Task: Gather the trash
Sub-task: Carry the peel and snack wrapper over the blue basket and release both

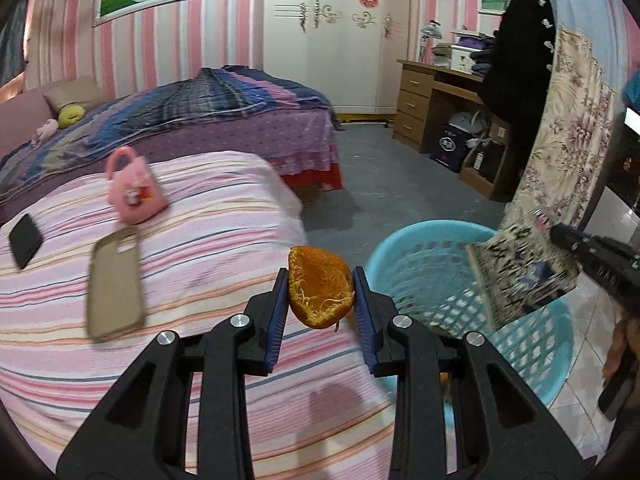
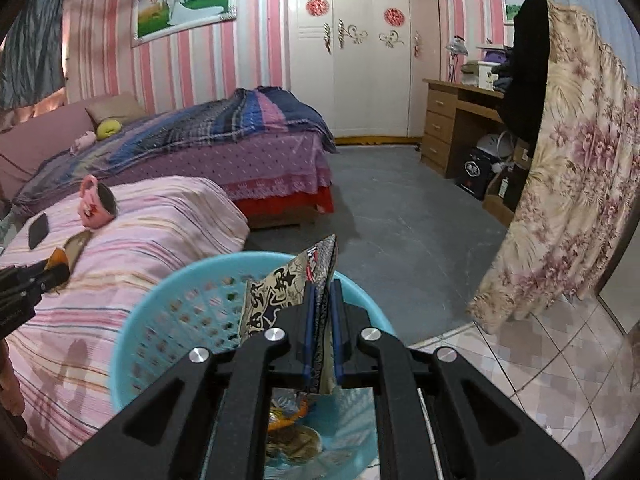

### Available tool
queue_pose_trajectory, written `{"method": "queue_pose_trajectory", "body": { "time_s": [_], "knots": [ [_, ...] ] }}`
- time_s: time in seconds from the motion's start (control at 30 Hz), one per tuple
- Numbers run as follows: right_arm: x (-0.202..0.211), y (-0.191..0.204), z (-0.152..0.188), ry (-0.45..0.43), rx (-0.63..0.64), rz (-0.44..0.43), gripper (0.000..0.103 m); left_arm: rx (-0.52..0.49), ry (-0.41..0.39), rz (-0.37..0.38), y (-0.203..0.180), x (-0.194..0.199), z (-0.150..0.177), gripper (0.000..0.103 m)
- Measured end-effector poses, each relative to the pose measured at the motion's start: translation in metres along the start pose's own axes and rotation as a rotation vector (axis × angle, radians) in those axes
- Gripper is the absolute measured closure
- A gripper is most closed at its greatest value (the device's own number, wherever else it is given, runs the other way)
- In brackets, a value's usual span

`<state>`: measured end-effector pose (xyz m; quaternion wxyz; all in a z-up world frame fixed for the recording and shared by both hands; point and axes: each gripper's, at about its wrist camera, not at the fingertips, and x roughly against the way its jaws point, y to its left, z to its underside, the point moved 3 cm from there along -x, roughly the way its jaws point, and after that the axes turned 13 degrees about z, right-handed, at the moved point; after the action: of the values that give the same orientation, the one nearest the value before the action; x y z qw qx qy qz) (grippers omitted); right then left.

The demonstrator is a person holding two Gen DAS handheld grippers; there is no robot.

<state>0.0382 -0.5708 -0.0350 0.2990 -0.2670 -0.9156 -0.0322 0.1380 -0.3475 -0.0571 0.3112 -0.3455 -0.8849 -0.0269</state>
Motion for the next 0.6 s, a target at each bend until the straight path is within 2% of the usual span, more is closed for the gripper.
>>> {"method": "queue_pose_trajectory", "body": {
  "time_s": [0.17, 0.27, 0.3, 0.33, 0.4, 0.6],
  "knots": [
    [-0.01, -0.015, 0.005, 0.008, -0.037, 0.005, 0.095, -0.041, 0.004, 0.03, -0.03, -0.019, -0.007, 0.072],
    [-0.017, -0.018, 0.006, 0.008, -0.051, 0.007, 0.095, -0.038, 0.012, 0.045, -0.039, -0.03, -0.011, 0.066],
    [-0.018, -0.023, 0.007, 0.01, -0.057, 0.008, 0.095, -0.036, 0.017, 0.055, -0.041, -0.033, -0.012, 0.054],
    [-0.022, -0.021, 0.006, 0.01, -0.059, 0.009, 0.095, -0.036, 0.015, 0.054, -0.041, -0.034, -0.014, 0.037],
    [-0.023, -0.024, 0.006, 0.009, -0.07, 0.011, 0.095, -0.042, -0.013, 0.03, -0.04, -0.03, -0.017, 0.021],
    [-0.023, -0.015, 0.003, 0.008, -0.068, 0.012, 0.095, -0.066, -0.051, -0.037, -0.027, -0.014, -0.022, 0.01]
  ]
}}
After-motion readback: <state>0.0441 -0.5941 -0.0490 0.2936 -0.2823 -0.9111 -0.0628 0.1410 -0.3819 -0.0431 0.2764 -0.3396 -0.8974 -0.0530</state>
